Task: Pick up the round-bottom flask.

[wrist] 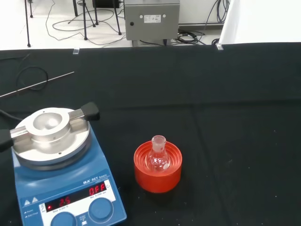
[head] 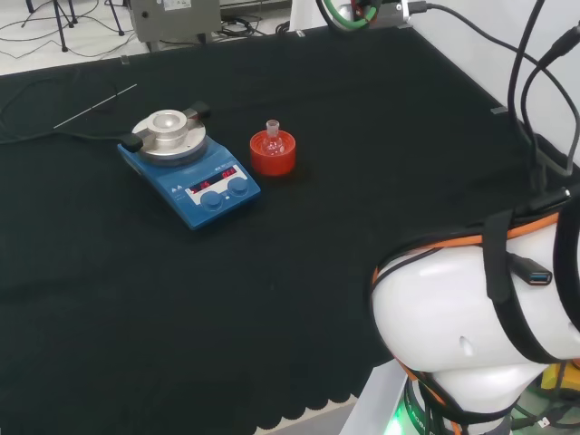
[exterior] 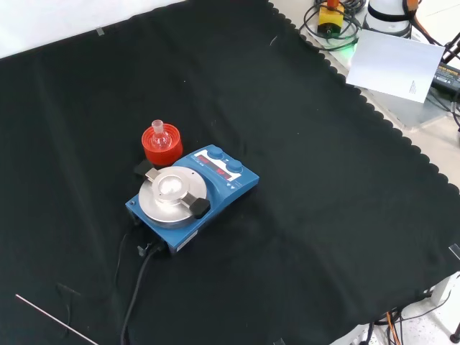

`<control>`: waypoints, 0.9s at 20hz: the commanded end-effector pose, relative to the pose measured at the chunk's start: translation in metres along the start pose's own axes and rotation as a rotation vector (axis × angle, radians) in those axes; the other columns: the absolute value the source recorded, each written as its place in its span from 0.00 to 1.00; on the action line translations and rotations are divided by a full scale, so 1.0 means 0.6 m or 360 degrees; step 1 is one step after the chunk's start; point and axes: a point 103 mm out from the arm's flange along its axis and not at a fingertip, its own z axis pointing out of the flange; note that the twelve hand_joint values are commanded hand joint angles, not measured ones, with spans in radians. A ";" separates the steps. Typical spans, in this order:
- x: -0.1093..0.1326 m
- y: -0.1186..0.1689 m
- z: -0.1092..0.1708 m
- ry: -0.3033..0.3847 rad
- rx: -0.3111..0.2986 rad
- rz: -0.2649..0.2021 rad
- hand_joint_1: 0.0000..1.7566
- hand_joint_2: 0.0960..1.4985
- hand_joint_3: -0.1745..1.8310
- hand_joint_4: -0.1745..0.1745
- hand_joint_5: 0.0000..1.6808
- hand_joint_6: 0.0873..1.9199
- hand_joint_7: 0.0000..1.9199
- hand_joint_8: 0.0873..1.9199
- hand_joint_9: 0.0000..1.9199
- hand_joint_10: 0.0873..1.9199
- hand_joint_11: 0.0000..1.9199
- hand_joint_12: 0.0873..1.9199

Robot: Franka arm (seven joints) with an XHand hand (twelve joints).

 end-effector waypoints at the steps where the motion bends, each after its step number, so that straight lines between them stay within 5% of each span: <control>1: -0.048 0.085 0.075 0.0106 -0.0001 0.0044 0.26 0.77 0.21 0.45 0.24 0.00 0.08 0.20 0.11 0.28 0.00 0.56; 7: -0.092 0.166 0.149 0.0207 -0.0042 0.0011 0.32 0.73 0.23 0.42 0.28 0.00 0.10 0.22 0.14 0.29 0.00 0.59; 18: -0.112 0.258 0.264 0.0236 0.0085 0.0017 0.36 0.68 0.28 0.39 0.31 0.00 0.11 0.24 0.16 0.29 0.00 0.61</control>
